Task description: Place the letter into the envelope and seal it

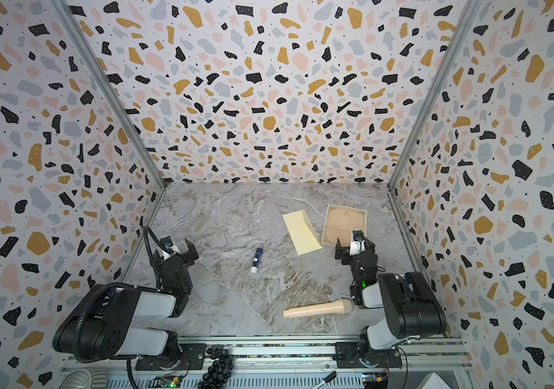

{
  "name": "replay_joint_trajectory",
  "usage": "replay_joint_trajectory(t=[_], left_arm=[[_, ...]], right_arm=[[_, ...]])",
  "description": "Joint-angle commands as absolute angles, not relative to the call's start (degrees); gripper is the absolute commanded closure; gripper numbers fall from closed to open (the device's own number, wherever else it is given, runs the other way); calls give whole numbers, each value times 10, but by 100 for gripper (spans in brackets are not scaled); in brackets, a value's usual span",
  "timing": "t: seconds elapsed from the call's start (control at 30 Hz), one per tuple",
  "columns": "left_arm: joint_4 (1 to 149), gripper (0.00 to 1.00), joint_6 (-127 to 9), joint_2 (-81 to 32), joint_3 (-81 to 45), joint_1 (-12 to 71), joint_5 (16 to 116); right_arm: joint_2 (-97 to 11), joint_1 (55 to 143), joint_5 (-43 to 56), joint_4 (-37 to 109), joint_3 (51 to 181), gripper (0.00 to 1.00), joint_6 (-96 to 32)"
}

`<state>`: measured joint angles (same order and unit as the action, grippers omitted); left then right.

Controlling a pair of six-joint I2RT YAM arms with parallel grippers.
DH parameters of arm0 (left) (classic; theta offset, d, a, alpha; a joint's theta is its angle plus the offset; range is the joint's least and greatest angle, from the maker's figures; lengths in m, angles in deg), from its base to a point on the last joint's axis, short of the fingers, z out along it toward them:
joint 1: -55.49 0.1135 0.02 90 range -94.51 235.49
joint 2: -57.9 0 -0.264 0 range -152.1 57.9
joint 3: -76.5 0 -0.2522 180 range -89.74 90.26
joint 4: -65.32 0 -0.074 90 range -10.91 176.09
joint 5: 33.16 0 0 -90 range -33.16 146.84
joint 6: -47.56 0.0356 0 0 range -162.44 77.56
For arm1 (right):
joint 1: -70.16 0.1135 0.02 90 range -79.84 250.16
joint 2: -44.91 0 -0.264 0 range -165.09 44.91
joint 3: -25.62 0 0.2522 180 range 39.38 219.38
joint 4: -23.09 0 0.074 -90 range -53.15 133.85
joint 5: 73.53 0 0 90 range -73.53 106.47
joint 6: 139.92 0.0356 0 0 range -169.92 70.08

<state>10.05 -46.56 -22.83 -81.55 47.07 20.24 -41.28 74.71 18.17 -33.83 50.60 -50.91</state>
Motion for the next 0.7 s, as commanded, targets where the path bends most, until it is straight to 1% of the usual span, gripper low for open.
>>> replay_joint_trajectory(t=[0.0,0.67], left_arm=[[77,1,-473,-223,-814,469,190],[79,0,-471,-226,-813,469,190]], right_arm=[[-406,745,177,-342,516,1,-511],[-409,743,173,-340,518,1,-507]])
